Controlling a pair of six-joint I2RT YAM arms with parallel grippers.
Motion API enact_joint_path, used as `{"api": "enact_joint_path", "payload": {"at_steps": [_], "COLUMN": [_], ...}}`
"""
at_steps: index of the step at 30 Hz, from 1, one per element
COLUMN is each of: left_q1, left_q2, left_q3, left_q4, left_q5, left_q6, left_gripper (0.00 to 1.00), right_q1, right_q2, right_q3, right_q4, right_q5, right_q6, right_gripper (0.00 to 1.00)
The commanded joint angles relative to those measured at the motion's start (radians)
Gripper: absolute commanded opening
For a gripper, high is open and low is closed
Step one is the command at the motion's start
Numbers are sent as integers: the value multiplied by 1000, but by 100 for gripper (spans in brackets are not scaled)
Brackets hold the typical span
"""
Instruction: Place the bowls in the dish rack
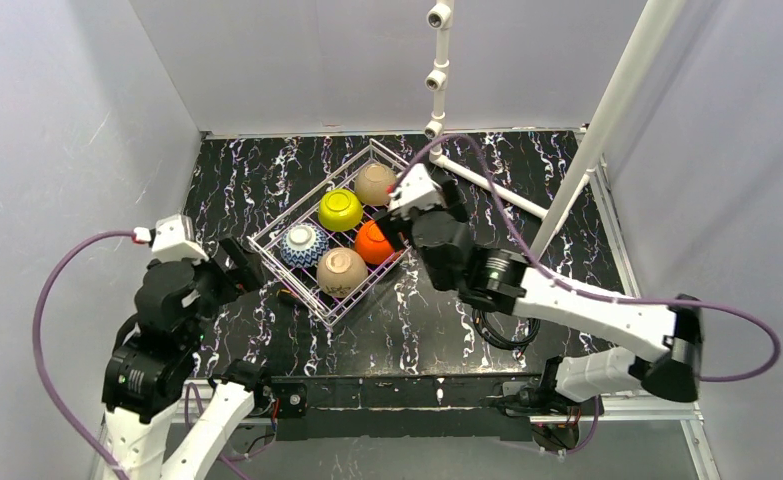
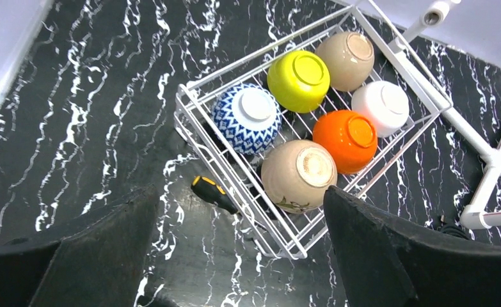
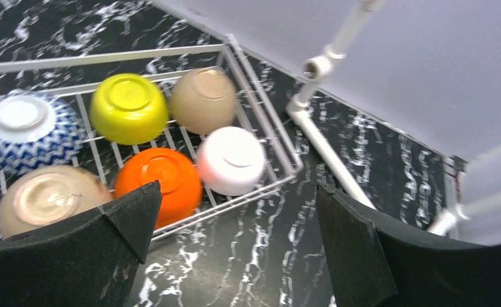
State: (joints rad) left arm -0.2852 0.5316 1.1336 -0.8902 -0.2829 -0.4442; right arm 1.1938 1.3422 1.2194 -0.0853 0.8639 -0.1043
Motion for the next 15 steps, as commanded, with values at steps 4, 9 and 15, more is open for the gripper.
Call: {"api": "enact_joint_path", "payload": {"at_steps": [4,9,15], "left_q1": [0,1,1], "left_q2": [-112,-165,-205], "left_q3": [81,194,248], "left_q4": [-59,-85,-113], "left_q5": [-91,-139,-182], "left_q6": [80,124,141], "left_gripper": [98,98,98], "right_q1": [-2,-2,-3], "right_q2": [-220,-253,-322], "right_q3": [-25,82,151], "right_q4": [-50,-117,-187], "right_q5": [229,334,239], "right_q6": [-76,-149,-81], "right_gripper": [99,99,99]}}
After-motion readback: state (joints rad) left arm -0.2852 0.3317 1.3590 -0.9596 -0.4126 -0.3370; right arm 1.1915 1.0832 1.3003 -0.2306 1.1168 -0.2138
